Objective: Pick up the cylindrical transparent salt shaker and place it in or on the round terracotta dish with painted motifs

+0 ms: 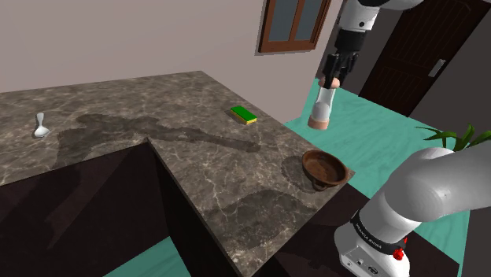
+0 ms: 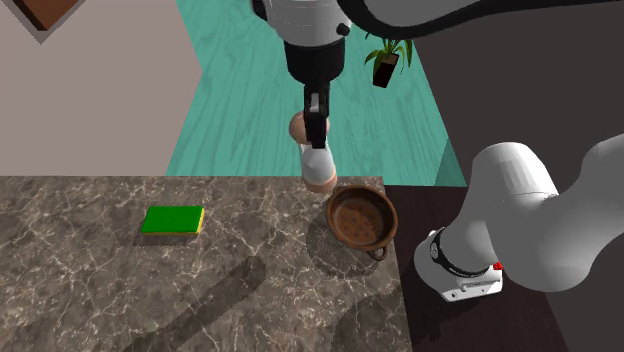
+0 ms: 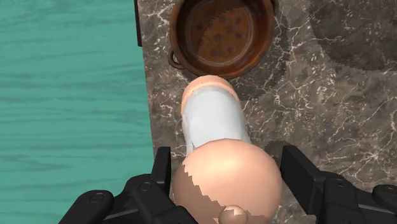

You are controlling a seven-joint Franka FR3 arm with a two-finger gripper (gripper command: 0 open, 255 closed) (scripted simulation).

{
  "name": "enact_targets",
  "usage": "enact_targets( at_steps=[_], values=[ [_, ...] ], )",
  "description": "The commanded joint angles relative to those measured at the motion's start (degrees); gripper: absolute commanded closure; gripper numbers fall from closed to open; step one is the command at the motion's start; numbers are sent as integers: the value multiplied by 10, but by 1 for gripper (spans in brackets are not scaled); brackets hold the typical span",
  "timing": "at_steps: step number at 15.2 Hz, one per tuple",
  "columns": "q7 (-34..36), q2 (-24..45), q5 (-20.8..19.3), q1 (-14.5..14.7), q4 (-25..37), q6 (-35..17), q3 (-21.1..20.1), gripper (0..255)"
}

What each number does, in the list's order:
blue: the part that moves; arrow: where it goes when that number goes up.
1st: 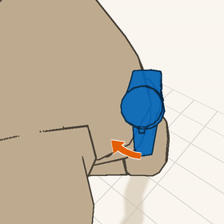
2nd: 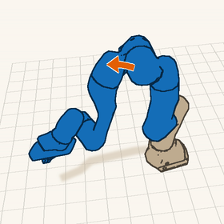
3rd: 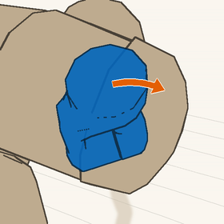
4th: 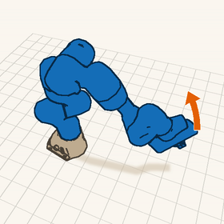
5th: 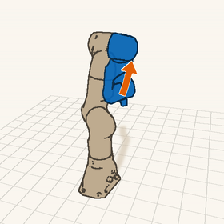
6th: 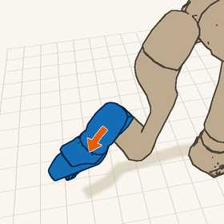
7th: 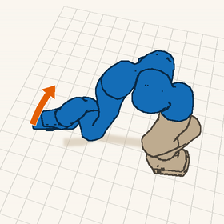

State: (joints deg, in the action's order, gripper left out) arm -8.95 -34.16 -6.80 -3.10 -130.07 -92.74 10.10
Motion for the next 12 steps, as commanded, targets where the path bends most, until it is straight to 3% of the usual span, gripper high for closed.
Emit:
enact_targets(
  at_steps=[1, 9, 12],
  values=[
    [2, -44, -3, -4, -20, 25, -5, 255],
    [13, -213, 2, -16, -68, 146, -34, 255],
    [14, -227, 1, -17, -89, 141, -34, 255]
  ],
)
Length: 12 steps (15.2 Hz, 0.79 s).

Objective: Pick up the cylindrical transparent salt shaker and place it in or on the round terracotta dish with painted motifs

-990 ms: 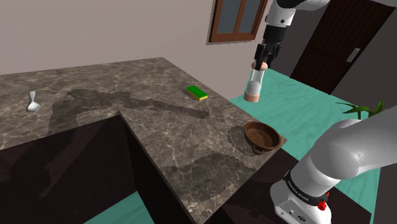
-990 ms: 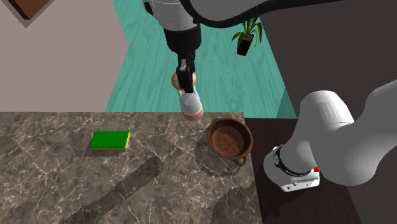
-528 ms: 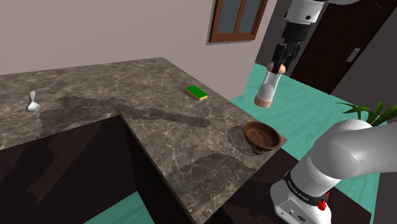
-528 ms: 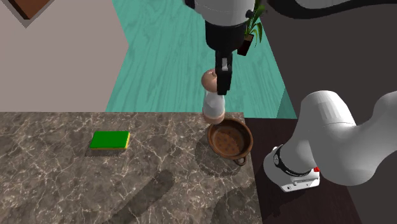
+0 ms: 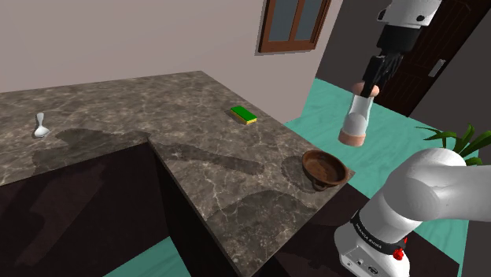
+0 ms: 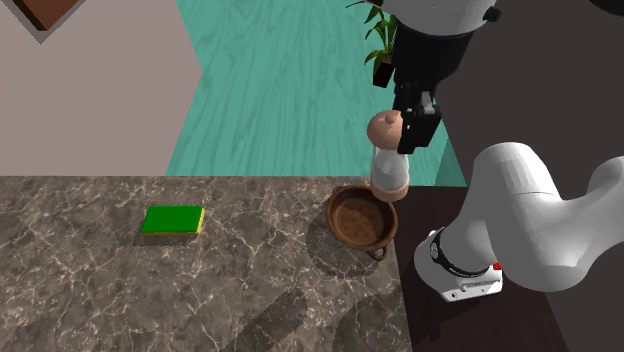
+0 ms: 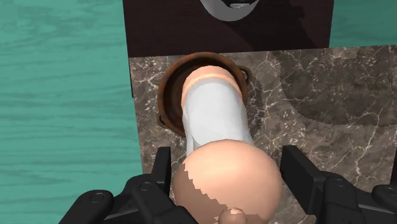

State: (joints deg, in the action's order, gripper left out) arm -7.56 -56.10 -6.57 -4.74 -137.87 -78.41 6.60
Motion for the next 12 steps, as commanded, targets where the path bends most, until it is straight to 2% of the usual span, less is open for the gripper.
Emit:
enact_targets(
  at_steps=[1, 12],
  values=[
    [0, -11, -2, -1, -20, -8, 1, 255],
    [3, -43, -10, -5, -120, -77, 9, 255]
  ],
)
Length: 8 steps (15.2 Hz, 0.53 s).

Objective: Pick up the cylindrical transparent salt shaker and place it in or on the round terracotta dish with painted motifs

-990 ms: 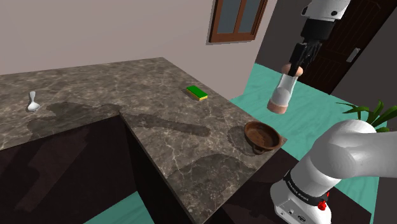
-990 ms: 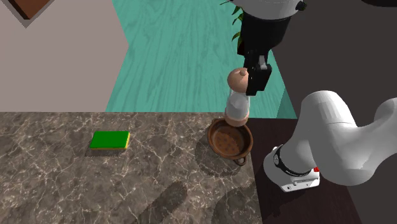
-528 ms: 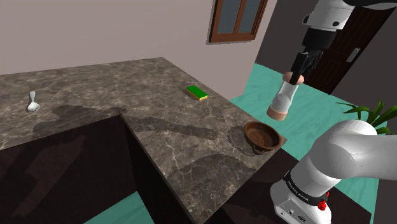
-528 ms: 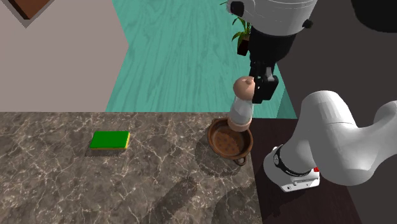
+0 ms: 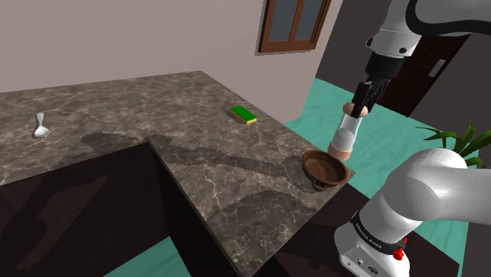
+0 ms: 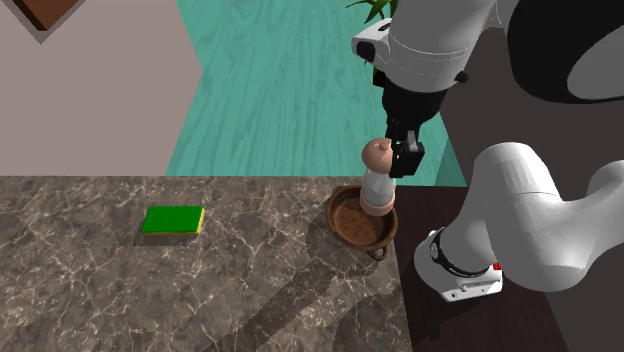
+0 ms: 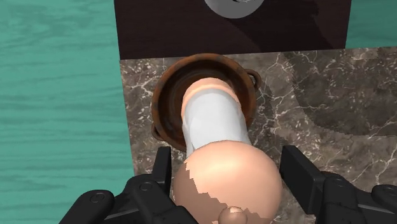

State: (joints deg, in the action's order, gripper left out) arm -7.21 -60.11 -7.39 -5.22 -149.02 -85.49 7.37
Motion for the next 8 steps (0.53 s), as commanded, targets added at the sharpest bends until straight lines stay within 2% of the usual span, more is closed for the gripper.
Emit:
enact_targets(
  at_steps=[1, 8],
  values=[
    [0, -5, -2, -1, -17, -13, 2, 255],
    [1, -18, -9, -5, -77, -59, 9, 255]
  ],
)
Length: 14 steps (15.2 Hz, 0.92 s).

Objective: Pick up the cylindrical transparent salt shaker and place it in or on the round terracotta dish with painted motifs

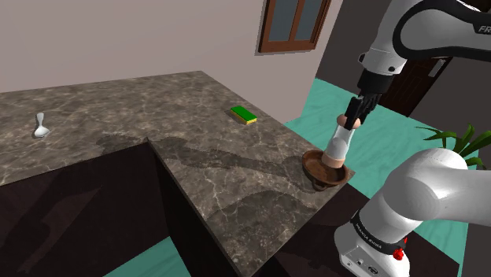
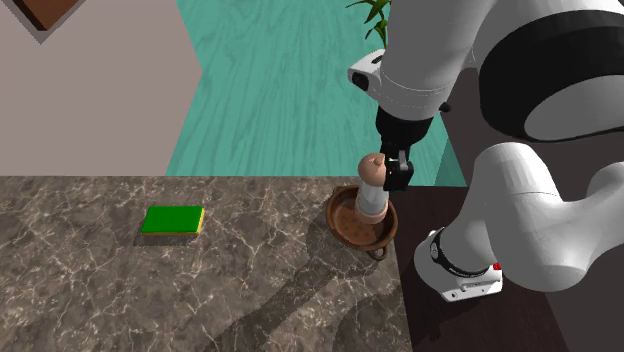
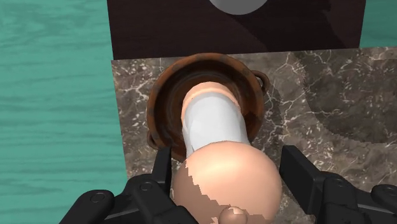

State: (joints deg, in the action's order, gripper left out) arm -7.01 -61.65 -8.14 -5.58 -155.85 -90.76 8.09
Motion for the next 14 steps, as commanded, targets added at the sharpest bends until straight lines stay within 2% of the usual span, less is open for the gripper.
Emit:
enact_targets(
  at_steps=[1, 5, 12, 13, 14],
  values=[
    [0, -4, -3, -2, -17, -13, 3, 255],
    [0, -7, -7, -4, -47, -40, 7, 255],
    [0, -7, -7, -4, -47, -40, 7, 255],
    [0, -7, -7, -4, -47, -40, 7, 0],
    [0, -7, -7, -4, -47, -40, 7, 0]
  ],
)
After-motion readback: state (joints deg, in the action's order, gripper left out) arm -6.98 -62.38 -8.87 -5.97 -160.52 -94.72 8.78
